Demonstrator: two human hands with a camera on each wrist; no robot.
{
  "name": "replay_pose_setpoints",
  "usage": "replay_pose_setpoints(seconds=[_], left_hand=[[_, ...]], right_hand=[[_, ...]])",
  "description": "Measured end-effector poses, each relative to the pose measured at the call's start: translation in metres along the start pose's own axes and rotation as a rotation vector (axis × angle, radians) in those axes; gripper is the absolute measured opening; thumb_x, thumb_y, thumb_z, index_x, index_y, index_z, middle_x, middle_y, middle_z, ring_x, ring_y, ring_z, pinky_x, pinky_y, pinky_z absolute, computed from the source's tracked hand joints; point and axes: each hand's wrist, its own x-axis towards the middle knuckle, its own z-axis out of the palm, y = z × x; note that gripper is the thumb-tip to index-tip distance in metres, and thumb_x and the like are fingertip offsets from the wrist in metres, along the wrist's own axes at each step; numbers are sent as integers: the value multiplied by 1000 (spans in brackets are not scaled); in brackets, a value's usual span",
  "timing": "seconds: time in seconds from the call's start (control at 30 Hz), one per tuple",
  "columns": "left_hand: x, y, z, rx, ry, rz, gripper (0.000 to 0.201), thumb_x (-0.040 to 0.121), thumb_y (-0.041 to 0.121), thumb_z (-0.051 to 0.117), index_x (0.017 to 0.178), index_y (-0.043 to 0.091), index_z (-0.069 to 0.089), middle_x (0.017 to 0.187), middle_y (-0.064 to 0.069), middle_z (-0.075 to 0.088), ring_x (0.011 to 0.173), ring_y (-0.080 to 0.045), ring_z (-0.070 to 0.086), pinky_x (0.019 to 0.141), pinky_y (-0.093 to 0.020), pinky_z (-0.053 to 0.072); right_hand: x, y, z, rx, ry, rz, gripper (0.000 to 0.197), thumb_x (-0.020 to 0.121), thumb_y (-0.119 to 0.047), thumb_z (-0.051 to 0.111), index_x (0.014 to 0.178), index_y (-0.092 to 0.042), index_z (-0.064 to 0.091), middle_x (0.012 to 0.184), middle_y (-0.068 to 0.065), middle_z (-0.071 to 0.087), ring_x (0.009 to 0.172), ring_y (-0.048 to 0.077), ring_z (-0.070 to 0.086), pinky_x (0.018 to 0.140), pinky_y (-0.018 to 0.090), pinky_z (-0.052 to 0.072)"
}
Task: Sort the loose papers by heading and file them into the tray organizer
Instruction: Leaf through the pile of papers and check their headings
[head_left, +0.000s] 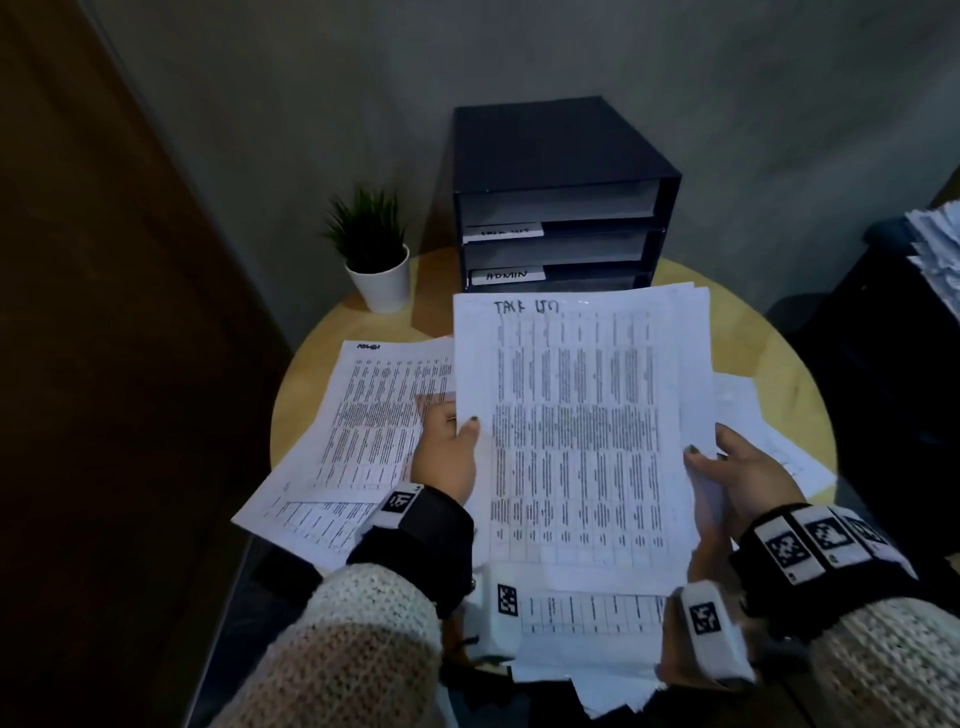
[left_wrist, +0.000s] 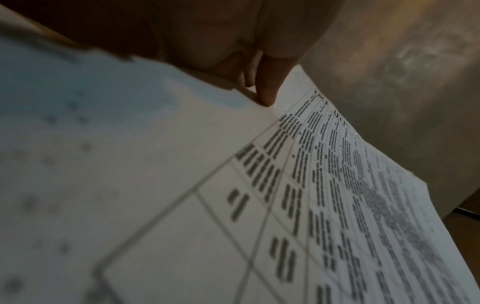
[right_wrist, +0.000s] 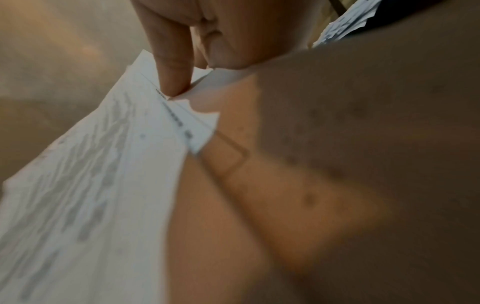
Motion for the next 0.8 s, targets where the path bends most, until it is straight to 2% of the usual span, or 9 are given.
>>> replay_pose_setpoints(seconds=[0.07, 0.1, 0.2, 0.27, 0.4, 0.53, 0.63, 0.73, 0.8], left_hand=[[-3, -3, 2, -92, -73, -63, 33, 94, 13, 55, 123, 20, 43, 113, 8, 55, 100, -14, 55, 85, -24, 39], [-1, -7, 3, -120, -113, -107, 40, 92, 13, 58, 127, 21, 42, 116, 7, 56, 104, -16, 56, 94, -27, 41], [-1, -15, 0, -109, -174, -215, 42, 88, 9, 64, 128, 13, 50, 121, -6, 62, 112, -26, 58, 105, -43, 41], [0, -21, -3, -64, -119, -197, 42, 88, 7, 63, 128, 9, 51, 122, -9, 61, 114, -27, 57, 103, -39, 42], [-3, -16, -11, -145, 27, -167, 43, 91, 8, 60, 132, 11, 47, 123, -5, 58, 113, -26, 54, 96, -36, 42], [-6, -6, -21, -293, 70, -167, 38, 93, 10, 57, 130, 11, 45, 124, -5, 54, 107, -23, 52, 88, -34, 41], [-10, -1, -22, -406, 4, -155, 36, 94, 6, 55, 128, 11, 43, 119, -4, 53, 102, -21, 51, 86, -31, 40], [-9, 5, -23, -538, -61, -176, 31, 91, 1, 57, 120, 10, 49, 120, -8, 58, 104, -27, 57, 93, -40, 46], [-1, 6, -30, -585, -54, -157, 25, 89, -1, 58, 112, 8, 54, 111, -8, 63, 102, -28, 60, 92, -43, 51]], right_hand=[[-7, -4, 7, 59, -19, 16, 29, 93, -9, 50, 120, -14, 57, 93, 0, 71, 83, 17, 69, 61, 23, 56], [-7, -2, 9, 98, 0, 30, 30, 95, -6, 45, 122, -13, 57, 100, 3, 70, 83, 17, 68, 61, 24, 55], [-10, -4, 20, 117, 24, 30, 36, 94, -26, 52, 128, -15, 55, 127, 6, 59, 102, 20, 59, 99, 38, 45], [-14, -6, 25, 117, -22, 66, 40, 92, -37, 53, 128, -19, 56, 132, -1, 56, 119, 21, 53, 108, 40, 37], [-26, -20, 33, -344, -186, -93, 16, 80, -32, 70, 92, -23, 67, 100, -3, 70, 103, 20, 63, 92, 37, 49], [-35, -27, 22, -461, -196, -92, 7, 83, -14, 68, 79, -19, 66, 82, -3, 69, 83, 8, 63, 59, 14, 50], [-36, -31, 17, -551, -160, -156, 6, 81, -11, 70, 85, -16, 70, 82, -7, 73, 86, 12, 69, 66, 18, 49], [-34, -49, 14, -794, -67, -278, 10, 81, -12, 70, 91, -13, 67, 73, -16, 68, 65, -8, 63, 54, 9, 43], [-37, -72, 13, -974, 28, -349, 14, 82, -18, 70, 95, -13, 66, 75, -5, 64, 70, 8, 62, 58, 21, 41]])
